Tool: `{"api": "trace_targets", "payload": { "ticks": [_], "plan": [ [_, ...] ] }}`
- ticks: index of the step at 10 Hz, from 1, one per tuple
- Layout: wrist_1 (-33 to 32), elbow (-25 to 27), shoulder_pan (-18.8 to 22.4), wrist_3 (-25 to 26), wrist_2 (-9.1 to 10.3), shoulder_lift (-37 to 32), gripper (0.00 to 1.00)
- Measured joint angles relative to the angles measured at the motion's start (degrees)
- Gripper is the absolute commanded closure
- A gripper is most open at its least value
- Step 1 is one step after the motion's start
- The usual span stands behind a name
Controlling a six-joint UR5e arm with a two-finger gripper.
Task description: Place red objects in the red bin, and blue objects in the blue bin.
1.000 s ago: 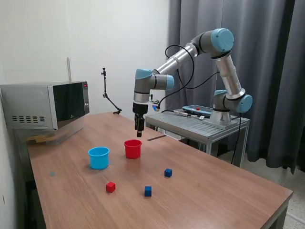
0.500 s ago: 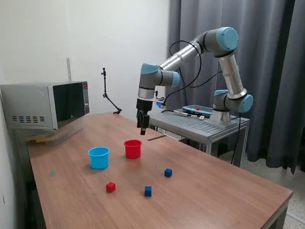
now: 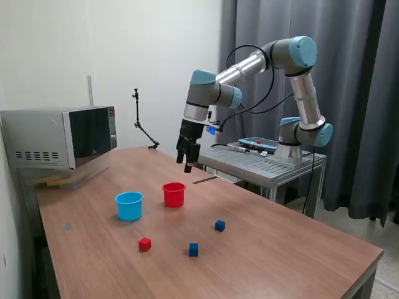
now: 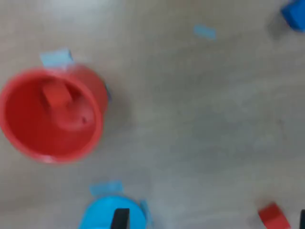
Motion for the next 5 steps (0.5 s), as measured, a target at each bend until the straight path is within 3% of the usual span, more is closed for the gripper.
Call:
{"api": "trace_targets", "payload": {
  "ticks": [5],
  "plan": [
    [6.17,-11.91,0.18,-4.99,0.12,6.53,0.0]
  ]
}}
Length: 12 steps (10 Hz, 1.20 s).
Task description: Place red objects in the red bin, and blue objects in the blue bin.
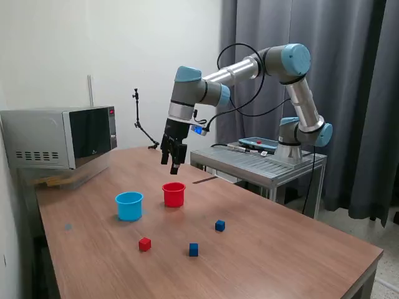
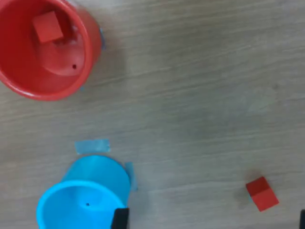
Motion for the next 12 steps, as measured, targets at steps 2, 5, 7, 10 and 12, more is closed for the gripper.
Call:
{"api": "trace_targets", "payload": {
  "ticks": [2,5,7,10,12],
  "plan": [
    [2.12,-2.59,0.14,-1.96,0.97,1.91,0.0],
    [3.65,-7.07,0.72,-6.44,4.67,4.8,0.0],
    [3.65,-9.74,1.13,-7.74,7.19,6.05,0.0],
    [4.0,-10.63,2.43,-6.08,7.76,6.89,0.0],
    [5.05,-10.52,2.61,-5.44,7.89,7.0,0.0]
  ]
}}
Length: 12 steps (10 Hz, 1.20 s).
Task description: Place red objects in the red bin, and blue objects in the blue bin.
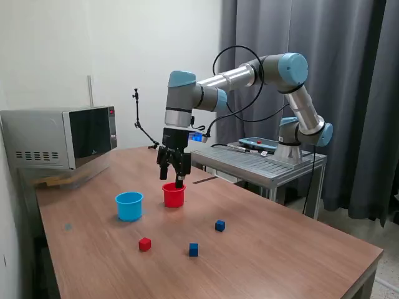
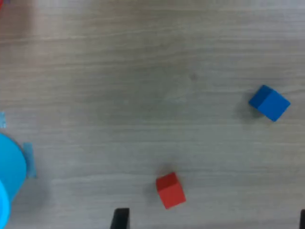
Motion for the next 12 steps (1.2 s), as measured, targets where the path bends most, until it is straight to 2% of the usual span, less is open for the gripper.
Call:
{"api": "trace_targets", "payload": {
  "ticks": [5,12],
  "plan": [
    [2.42,0.37,0.05,-0.44,0.22,0.04,0.0],
    [2.0,-4.2,0.27,-1.33,0.37,5.14,0.0]
  ]
}}
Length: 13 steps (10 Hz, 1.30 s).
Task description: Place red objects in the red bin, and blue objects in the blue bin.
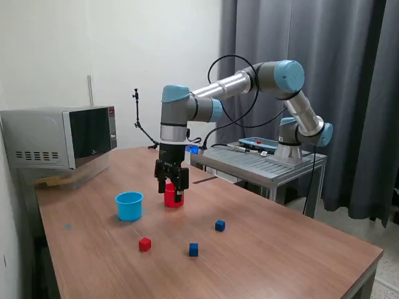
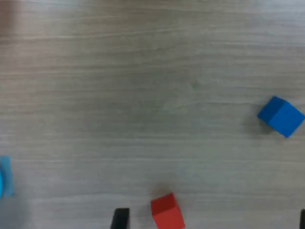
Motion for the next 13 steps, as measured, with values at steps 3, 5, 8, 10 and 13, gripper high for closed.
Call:
{"api": "trace_targets", "payload": {
  "ticks": [3,5,8,10,13],
  "plan": [
    [0.21,-2.14,1.41,-1.57,-0.03,3.09,0.0],
    [0.38,-4.54,1.85,-3.21,-0.01,5.23,0.0],
    [-0.48,-6.29,1.96,-4.45,1.66,7.13,0.0],
    [-1.72,-6.64,1.94,-4.69,2.48,8.04,0.0],
    [-2.39,-7.01,1.95,-4.8,2.7,9.42,0.0]
  ]
}}
